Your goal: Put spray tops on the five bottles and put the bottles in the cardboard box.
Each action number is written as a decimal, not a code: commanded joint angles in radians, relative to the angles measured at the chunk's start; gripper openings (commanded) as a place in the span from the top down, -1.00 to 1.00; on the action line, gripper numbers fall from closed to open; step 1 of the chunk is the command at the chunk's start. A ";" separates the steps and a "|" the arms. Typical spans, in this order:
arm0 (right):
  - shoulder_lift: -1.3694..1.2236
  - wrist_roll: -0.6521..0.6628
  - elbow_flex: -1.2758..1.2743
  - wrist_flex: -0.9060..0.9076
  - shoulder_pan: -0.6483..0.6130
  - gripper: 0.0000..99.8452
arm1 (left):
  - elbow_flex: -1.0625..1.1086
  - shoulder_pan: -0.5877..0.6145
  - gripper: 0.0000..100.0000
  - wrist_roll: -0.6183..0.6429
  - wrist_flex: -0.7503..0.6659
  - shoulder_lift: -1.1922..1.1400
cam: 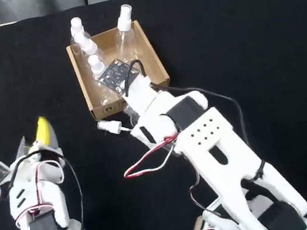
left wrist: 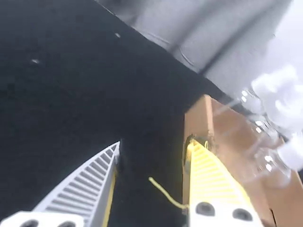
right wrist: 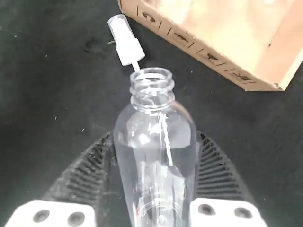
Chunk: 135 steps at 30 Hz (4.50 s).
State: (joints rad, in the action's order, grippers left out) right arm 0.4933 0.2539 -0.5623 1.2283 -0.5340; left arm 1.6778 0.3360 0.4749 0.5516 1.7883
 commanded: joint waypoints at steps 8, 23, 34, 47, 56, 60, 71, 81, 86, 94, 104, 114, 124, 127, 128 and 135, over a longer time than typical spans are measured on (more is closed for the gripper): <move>0.076 -0.005 -0.054 -0.118 0.025 0.72 | 0.013 -0.174 0.59 -0.008 0.160 0.014; 0.076 0.000 -0.051 -0.126 0.087 0.72 | -0.094 -0.312 0.79 -0.048 0.298 0.005; 0.076 0.000 -0.058 -0.144 0.089 0.72 | -0.127 -0.375 0.85 -0.043 0.299 0.003; 0.074 0.000 -0.058 -0.144 0.089 0.72 | -0.371 -0.513 0.85 0.046 0.500 -0.170; 0.074 0.000 -0.059 -0.144 0.089 0.72 | -0.410 -0.521 0.85 0.135 0.373 -0.420; 0.074 0.000 -0.059 -0.144 0.089 0.72 | -0.440 -0.518 0.85 0.143 0.331 -0.519; 0.074 0.000 -0.059 -0.143 0.089 0.72 | -0.604 -0.516 0.84 0.264 0.331 -0.852; 0.077 0.040 -0.058 -0.135 0.091 0.72 | -0.727 -0.476 0.51 0.462 0.333 -1.103; 0.077 0.040 -0.058 -0.135 0.091 0.72 | -0.805 -0.475 0.51 0.563 0.327 -1.232; 0.076 0.040 -0.058 -0.135 0.091 0.72 | -0.931 -0.483 0.51 0.652 0.327 -1.407; 0.076 0.040 -0.058 -0.135 0.091 0.72 | -1.053 -0.512 0.51 0.700 0.325 -1.533; 0.076 0.041 -0.058 -0.135 0.091 0.72 | -1.055 -0.512 0.51 0.738 0.245 -1.620; 0.074 0.041 -0.059 -0.135 0.091 0.72 | -1.058 -0.510 0.51 0.740 0.175 -1.731; 0.074 0.041 -0.059 -0.135 0.091 0.72 | -1.058 -0.510 0.51 0.743 0.175 -1.751; 0.074 0.041 -0.059 -0.135 0.091 0.72 | -1.058 -0.510 0.51 0.743 0.176 -1.754; 0.074 0.041 -0.059 -0.135 0.091 0.72 | -1.052 -0.510 0.51 0.744 0.176 -1.760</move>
State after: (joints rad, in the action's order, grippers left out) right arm 0.5163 0.2846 -0.6329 1.1055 -0.4695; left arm 0.6743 -0.1703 1.2098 0.7419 0.0222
